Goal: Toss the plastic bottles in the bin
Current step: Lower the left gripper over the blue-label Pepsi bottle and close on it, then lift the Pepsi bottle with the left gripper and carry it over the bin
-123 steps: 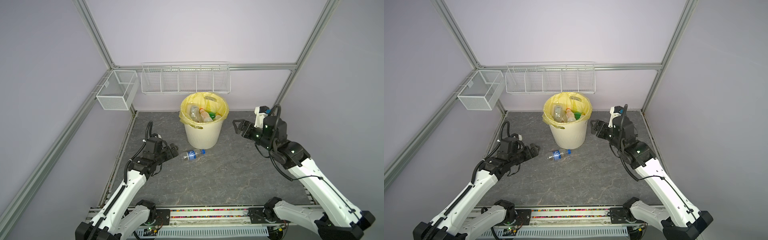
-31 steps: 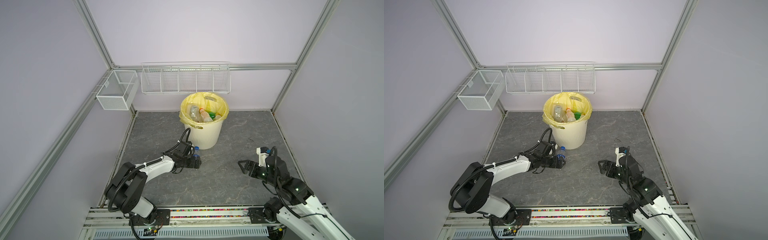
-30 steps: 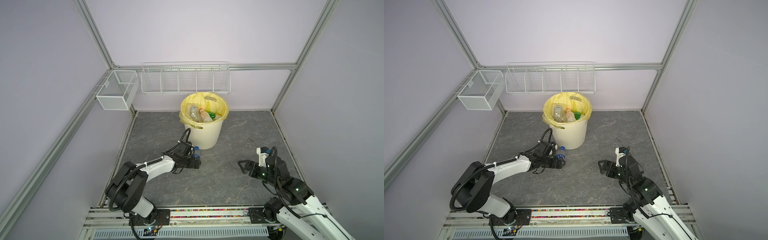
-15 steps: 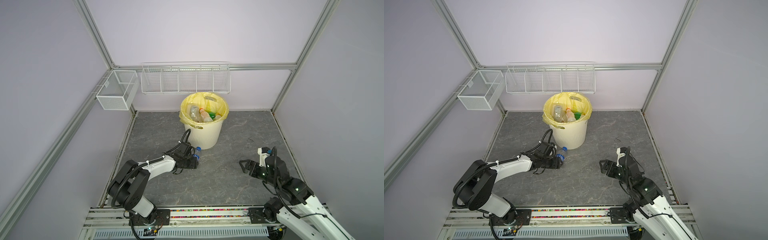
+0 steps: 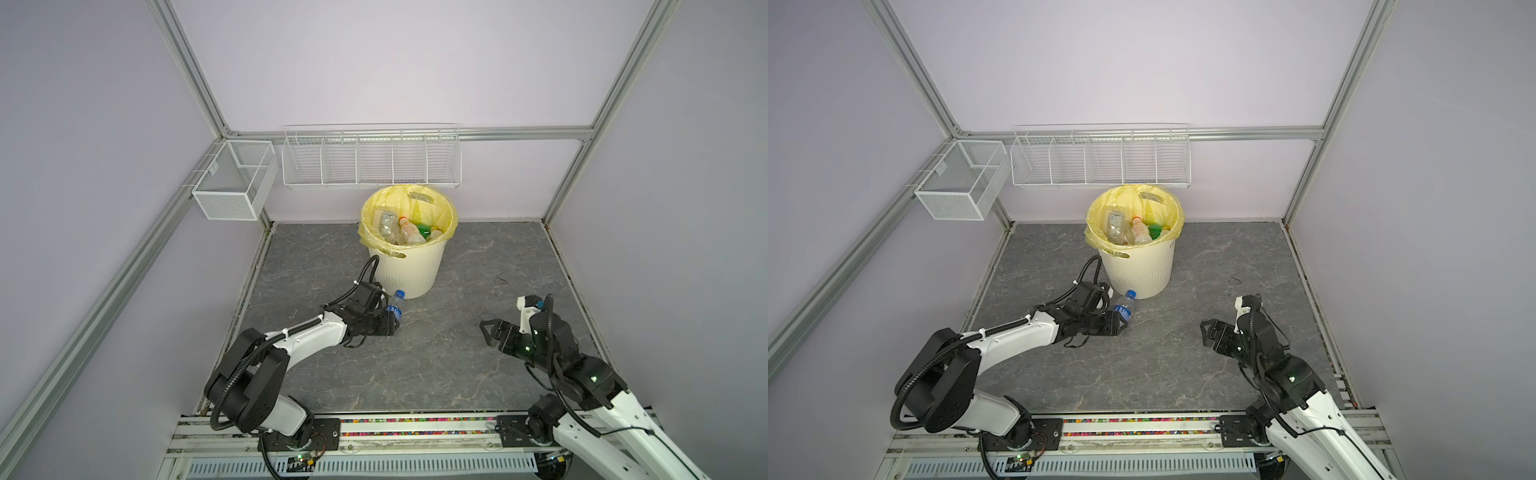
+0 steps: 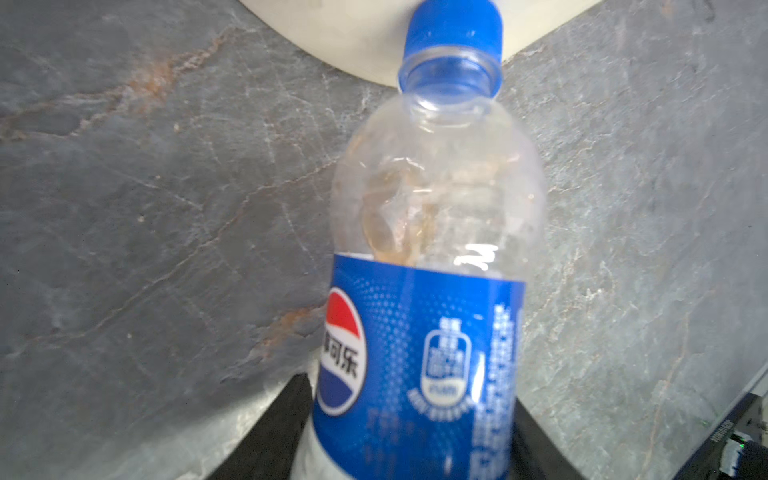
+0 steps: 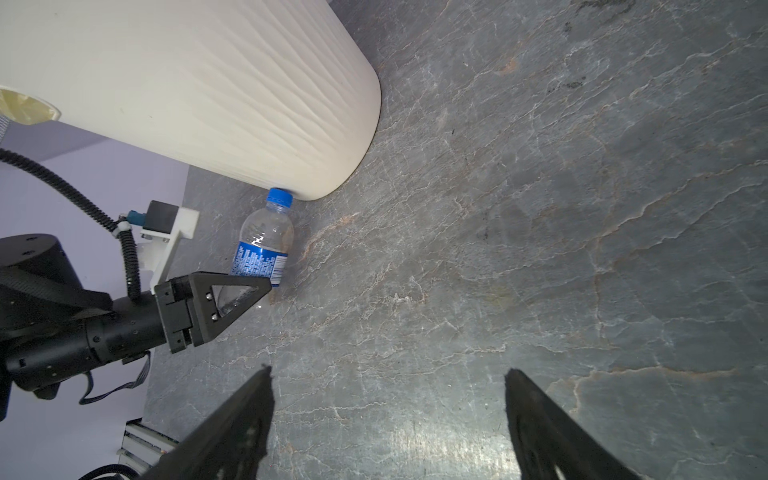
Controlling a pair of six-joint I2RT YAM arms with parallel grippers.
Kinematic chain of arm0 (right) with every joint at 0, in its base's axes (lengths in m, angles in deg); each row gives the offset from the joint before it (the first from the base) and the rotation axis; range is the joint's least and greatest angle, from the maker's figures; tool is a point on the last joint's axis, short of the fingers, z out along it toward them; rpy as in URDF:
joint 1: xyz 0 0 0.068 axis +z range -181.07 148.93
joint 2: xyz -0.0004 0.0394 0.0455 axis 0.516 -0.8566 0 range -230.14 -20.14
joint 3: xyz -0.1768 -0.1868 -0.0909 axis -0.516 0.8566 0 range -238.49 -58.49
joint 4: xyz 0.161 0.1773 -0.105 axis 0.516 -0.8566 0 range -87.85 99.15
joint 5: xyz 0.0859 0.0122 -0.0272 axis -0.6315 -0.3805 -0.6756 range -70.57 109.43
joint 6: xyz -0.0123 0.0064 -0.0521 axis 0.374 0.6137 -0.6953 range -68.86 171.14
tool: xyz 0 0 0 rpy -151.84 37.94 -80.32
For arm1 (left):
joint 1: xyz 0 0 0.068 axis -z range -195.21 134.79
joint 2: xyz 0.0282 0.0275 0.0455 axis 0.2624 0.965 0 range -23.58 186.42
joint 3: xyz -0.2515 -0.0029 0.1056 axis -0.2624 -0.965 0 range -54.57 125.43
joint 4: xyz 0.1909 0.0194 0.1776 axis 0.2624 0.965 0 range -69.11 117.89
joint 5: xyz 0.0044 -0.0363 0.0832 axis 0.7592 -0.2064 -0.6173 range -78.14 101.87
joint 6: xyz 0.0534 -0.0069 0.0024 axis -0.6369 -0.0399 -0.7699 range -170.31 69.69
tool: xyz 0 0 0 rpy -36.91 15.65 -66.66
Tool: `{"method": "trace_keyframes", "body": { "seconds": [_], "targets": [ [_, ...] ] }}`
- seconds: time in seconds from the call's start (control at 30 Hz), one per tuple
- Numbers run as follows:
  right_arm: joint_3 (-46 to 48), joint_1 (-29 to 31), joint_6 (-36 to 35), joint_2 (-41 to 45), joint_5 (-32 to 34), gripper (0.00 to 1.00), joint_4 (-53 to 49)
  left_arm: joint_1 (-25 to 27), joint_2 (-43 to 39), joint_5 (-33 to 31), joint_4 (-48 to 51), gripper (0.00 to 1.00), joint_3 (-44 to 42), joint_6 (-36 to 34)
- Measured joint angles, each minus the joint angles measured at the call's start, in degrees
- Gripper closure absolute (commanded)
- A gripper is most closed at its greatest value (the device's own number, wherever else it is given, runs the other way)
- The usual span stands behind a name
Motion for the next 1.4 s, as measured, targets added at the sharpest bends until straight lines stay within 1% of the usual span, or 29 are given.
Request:
{"method": "trace_keyframes", "body": {
  "seconds": [0.2,0.33,0.37,0.53,0.63,0.83,1.13,1.4],
  "targets": [
    [0.83,0.0,0.81,0.57,0.31,0.12,-0.68,0.22,-6.32,1.01,1.18,0.61,-0.02,1.05],
    [1.11,0.0,1.11,1.18,0.94,0.12,-0.94,0.33,-11.72,1.42,2.38,0.61,-0.02,1.33],
    [1.14,0.0,1.25,1.22,1.03,0.12,-1.07,0.33,-13.25,1.62,2.64,0.62,-0.02,1.4],
    [1.51,0.0,1.79,1.22,1.25,0.12,-1.09,0.63,-19.82,2.03,4.31,0.62,0.17,1.46],
    [1.55,0.0,2.14,1.22,1.33,0.12,-1.07,0.63,-22.21,2.03,5.68,0.62,0.94,1.44],
    [1.64,0.0,2.56,1.16,1.33,0.12,-1.05,0.63,-24.46,2.36,8.37,0.62,3.13,1.4],
    [1.64,0.0,3.67,0.52,1.36,0.12,-1.16,0.63,-26.69,4.72,10.99,0.62,3.82,1.81],
    [1.62,0.0,4.81,0.11,1.33,0.12,-1.73,0.63,-28.06,3.72,15.17,0.63,10.32,2.82]
  ]
}}
